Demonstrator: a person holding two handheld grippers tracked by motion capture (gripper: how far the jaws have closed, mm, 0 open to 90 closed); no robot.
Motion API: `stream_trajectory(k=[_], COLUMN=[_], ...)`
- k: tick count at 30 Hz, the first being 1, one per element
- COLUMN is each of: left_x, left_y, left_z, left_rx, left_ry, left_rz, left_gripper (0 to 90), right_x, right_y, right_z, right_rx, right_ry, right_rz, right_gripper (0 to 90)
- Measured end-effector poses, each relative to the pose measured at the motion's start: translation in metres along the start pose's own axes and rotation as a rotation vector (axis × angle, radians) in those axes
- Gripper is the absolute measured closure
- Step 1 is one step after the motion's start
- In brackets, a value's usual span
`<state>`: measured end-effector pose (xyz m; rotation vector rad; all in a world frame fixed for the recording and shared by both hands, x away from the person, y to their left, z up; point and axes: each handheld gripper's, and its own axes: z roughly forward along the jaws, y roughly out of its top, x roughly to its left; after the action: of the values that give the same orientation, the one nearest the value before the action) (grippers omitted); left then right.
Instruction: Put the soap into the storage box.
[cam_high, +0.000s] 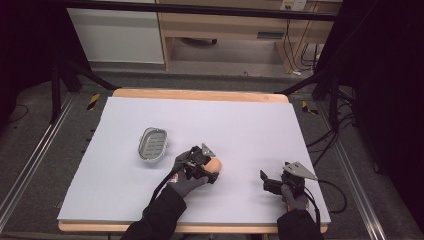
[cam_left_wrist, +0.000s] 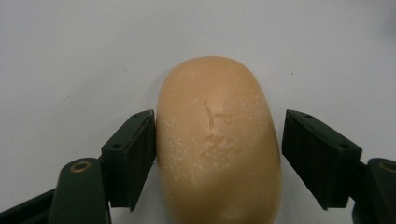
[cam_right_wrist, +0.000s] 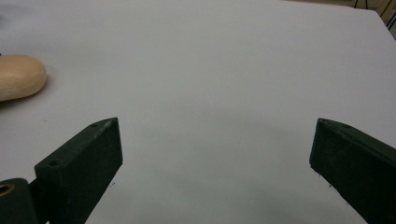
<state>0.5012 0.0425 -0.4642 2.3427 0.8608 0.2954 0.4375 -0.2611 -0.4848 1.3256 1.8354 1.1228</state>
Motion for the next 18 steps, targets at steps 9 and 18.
stream_trajectory(k=[9, 18], left_x=[0.0018, 0.0010], left_y=[-0.0005, 0.0013], left_z=[0.0049, 0.0084], left_rx=[0.017, 0.025], left_ry=[0.009, 0.012], left_rz=[-0.008, -0.007], left_gripper=[26.0, 27.2], right_x=[0.0002, 0.0005], right_y=[0.0000, 0.0002], right_z=[-0.0001, -0.0003], right_rx=[0.001, 0.004], right_ry=[-0.001, 0.005], right_rz=[-0.005, 0.002], right_gripper=[2.7, 2.7])
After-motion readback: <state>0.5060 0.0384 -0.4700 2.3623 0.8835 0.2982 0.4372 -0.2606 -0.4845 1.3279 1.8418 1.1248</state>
